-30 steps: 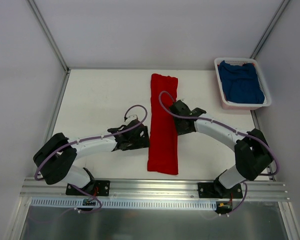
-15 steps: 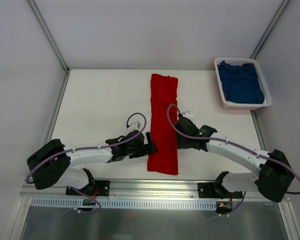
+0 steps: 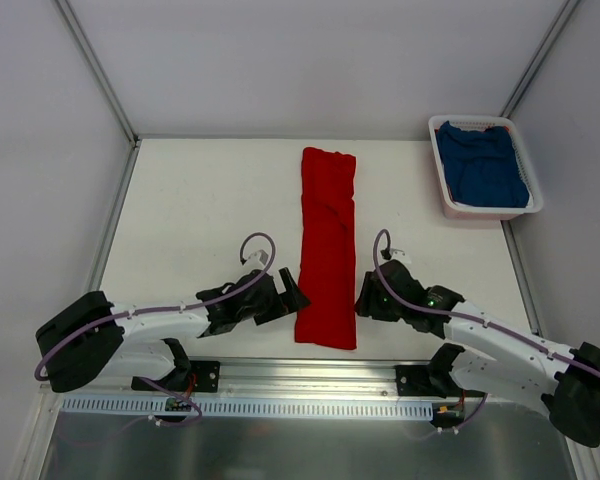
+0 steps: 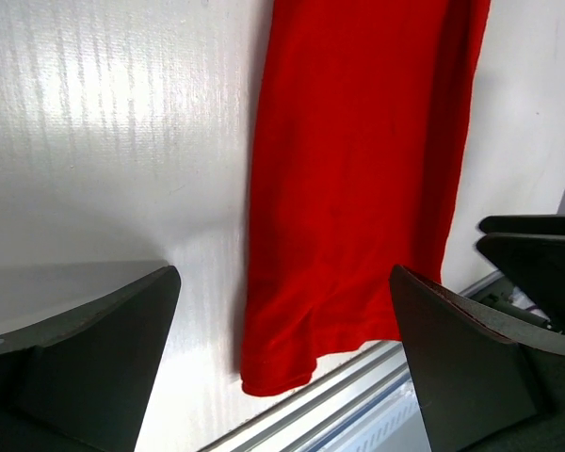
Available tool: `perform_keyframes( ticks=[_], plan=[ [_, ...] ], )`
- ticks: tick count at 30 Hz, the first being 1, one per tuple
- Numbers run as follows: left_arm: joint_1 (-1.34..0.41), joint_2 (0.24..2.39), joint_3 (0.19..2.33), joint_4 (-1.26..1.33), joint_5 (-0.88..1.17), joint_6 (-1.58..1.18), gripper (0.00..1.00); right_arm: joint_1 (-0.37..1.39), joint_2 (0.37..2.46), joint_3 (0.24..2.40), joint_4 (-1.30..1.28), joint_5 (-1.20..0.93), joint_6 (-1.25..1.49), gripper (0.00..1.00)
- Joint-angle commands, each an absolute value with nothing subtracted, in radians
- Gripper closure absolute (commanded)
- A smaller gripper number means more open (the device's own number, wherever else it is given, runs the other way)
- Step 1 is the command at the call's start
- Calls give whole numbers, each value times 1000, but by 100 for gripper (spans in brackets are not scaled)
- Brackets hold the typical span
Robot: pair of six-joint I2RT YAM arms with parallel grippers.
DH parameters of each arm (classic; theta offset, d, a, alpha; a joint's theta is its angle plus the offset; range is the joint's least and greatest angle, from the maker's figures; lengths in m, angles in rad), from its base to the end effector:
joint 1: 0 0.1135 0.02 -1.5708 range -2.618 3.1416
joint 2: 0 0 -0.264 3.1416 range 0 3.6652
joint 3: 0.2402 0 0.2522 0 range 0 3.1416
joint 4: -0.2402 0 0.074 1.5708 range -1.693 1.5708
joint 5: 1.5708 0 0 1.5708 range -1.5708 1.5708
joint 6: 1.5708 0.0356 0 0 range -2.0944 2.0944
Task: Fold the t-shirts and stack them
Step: Rotate the tshirt 90 degrees, then grab the bottom of the folded rectangular tshirt with both arms
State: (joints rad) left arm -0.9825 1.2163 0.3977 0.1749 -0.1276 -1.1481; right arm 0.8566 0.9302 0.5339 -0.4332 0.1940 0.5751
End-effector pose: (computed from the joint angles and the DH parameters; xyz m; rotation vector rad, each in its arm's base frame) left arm 0.1297 -0.1863 0.1576 -0.2761 2.3959 -0.9797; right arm 0.1263 0.1352 0.2056 -0.2494 2.4138 0.4404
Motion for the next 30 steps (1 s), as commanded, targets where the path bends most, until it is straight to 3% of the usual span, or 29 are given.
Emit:
perform_keyframes(
  ticks=[1,11,30],
  plan=[
    [-1000,1259,325,89,-97,-1181,1,870,893,483,-350,130,684,49],
    [-1057,1292,282,135,-90,-1253,2,916,835,391,-310,121,764,41],
    [-1123,1295,212,150,-109,-1348,3,954,888,249,-143,112,836,47]
  ],
)
